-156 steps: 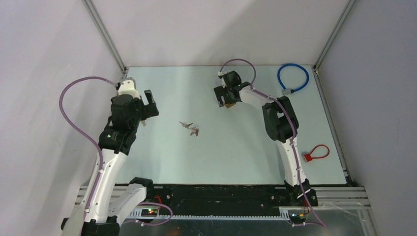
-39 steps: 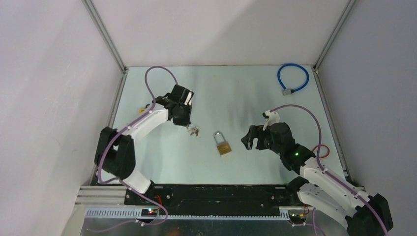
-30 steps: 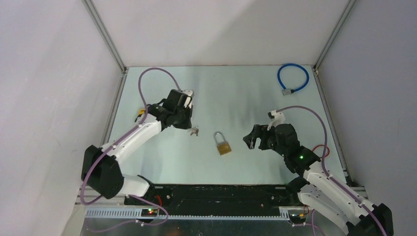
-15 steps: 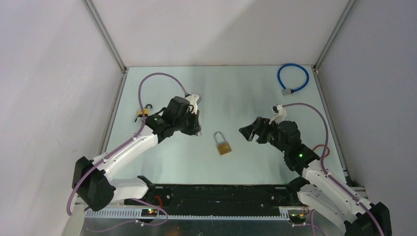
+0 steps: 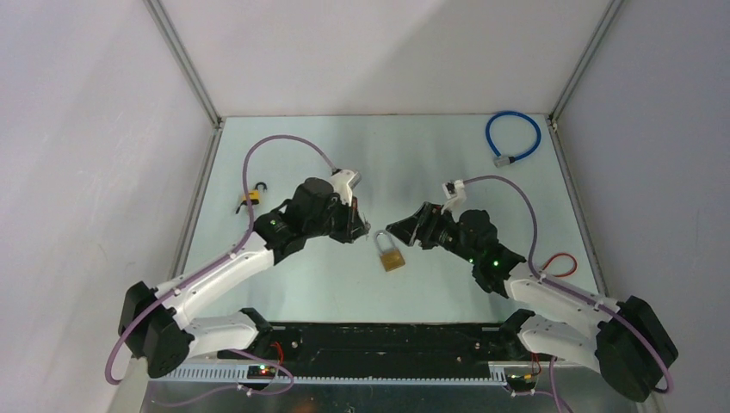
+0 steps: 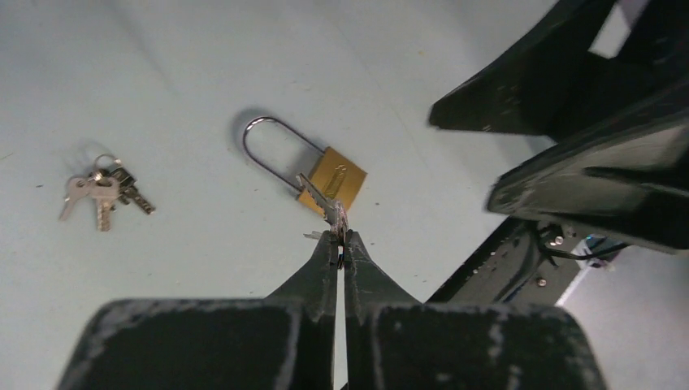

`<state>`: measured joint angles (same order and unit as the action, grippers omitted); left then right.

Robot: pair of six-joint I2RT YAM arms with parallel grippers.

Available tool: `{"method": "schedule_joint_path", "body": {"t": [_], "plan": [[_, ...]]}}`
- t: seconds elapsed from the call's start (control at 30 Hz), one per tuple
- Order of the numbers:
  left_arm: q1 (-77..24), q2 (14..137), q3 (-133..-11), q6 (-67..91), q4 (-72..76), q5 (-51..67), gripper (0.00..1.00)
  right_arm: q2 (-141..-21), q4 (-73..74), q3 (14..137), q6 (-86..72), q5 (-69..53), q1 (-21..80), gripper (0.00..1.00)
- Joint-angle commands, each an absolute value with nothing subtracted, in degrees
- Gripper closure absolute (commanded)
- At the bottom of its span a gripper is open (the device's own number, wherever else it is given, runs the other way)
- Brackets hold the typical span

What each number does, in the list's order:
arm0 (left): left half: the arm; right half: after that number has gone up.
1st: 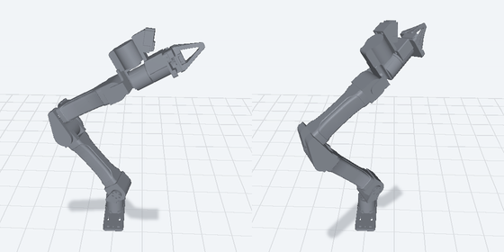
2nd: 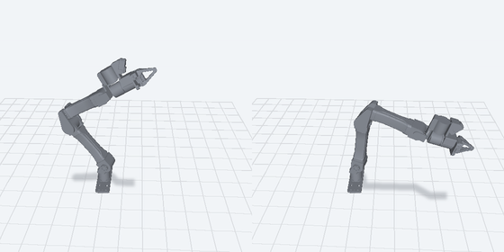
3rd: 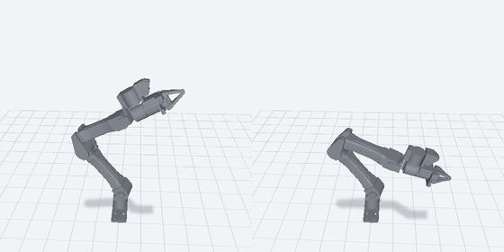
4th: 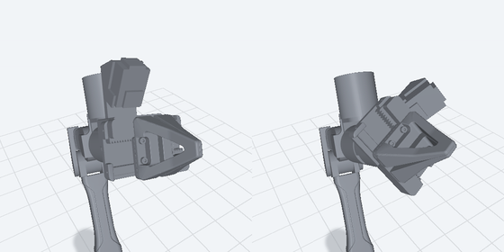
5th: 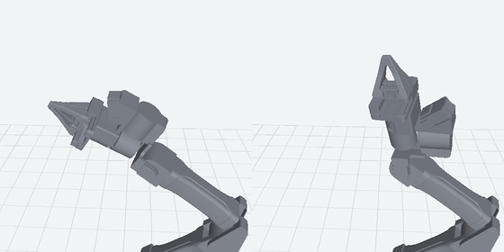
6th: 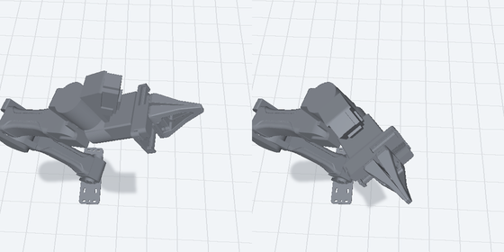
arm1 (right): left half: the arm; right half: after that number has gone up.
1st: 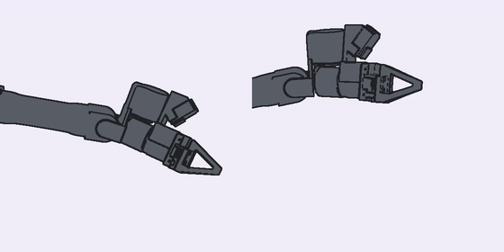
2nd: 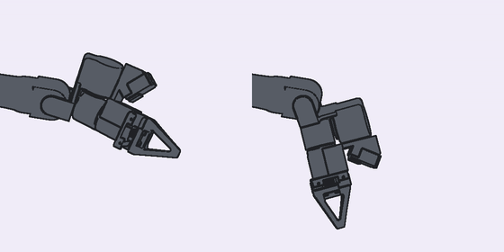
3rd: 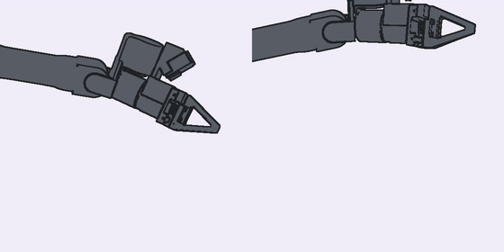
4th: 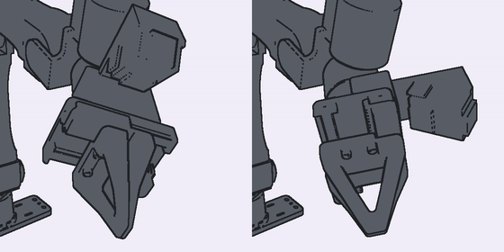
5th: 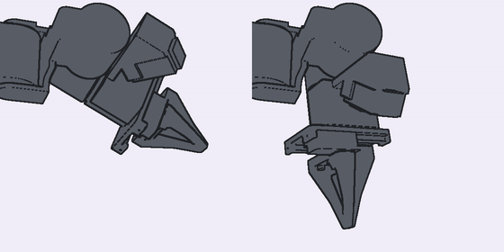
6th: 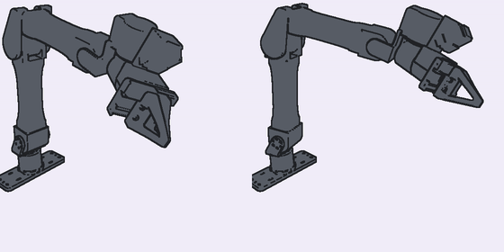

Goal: Unlock with the key

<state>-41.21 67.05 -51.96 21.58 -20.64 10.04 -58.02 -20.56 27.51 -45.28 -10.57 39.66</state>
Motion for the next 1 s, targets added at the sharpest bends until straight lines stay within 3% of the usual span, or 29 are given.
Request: {"method": "schedule_joint_path", "body": {"t": [0.0, 0.6, 0.73, 0.97], "plan": [[-43.3, 63.8, -50.8, 23.2, -14.0, 13.7, 1.00, -60.5, -30.1, 27.7, -50.6, -8.8, 42.1, 0.29], [-45.3, 62.5, -50.0, 21.8, -9.0, 25.6, 1.00, -65.0, -43.5, 27.8, -52.6, -17.5, 42.4, 0.48], [-45.5, 62.4, -50.2, 21.6, -9.0, 26.6, 1.00, -64.8, -43.6, 27.8, -52.3, -18.5, 42.1, 0.59], [-45.5, 62.2, -50.4, 21.6, -9.0, 26.0, 1.00, -62.5, -40.7, 27.8, -50.0, -18.0, 42.1, 0.92]]}}
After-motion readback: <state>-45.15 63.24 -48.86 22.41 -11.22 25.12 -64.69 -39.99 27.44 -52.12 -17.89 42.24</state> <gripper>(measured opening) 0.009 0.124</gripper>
